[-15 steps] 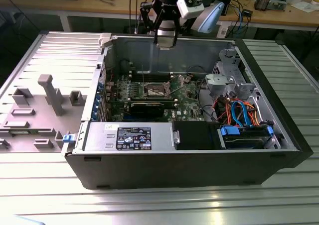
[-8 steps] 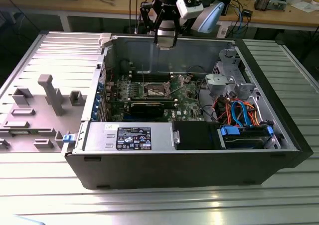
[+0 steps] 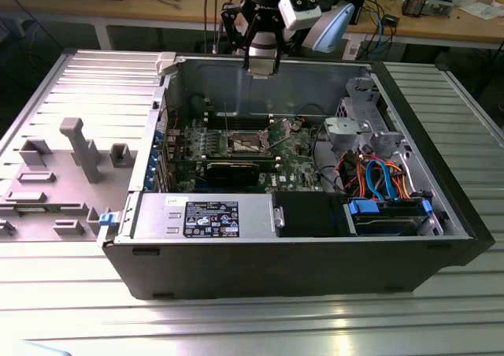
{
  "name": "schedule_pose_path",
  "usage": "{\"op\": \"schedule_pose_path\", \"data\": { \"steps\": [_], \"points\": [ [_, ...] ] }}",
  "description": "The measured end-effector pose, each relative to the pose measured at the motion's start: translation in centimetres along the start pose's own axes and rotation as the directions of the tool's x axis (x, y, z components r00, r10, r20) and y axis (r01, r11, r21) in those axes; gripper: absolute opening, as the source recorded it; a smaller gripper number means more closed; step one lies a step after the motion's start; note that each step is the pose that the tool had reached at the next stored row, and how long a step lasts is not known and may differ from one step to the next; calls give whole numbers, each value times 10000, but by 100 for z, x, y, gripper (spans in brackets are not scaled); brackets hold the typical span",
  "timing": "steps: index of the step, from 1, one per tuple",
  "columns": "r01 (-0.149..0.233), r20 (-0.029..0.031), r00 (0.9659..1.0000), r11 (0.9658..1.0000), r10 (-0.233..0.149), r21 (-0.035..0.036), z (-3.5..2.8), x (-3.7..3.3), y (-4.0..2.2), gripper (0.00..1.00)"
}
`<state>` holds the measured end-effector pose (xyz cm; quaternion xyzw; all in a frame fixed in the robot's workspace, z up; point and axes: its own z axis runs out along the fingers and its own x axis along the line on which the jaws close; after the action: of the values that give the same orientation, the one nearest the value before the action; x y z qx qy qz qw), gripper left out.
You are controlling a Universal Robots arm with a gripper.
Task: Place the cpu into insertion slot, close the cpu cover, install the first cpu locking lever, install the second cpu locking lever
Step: 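Place the cpu into insertion slot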
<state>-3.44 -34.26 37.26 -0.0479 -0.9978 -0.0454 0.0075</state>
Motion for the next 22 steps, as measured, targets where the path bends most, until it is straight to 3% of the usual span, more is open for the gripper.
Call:
{"op": "schedule_pose_path", "data": {
  "steps": [4,11,14,22],
  "points": [
    [-217,19,9998,9998,217,-4,1,0,0,55],
    [-242,22,9997,9997,242,-5,1,0,0,55],
    [-601,53,9982,9982,601,-13,1,0,0,55],
    [-616,55,9981,9981,616,-13,1,0,0,55]
  ]
}}
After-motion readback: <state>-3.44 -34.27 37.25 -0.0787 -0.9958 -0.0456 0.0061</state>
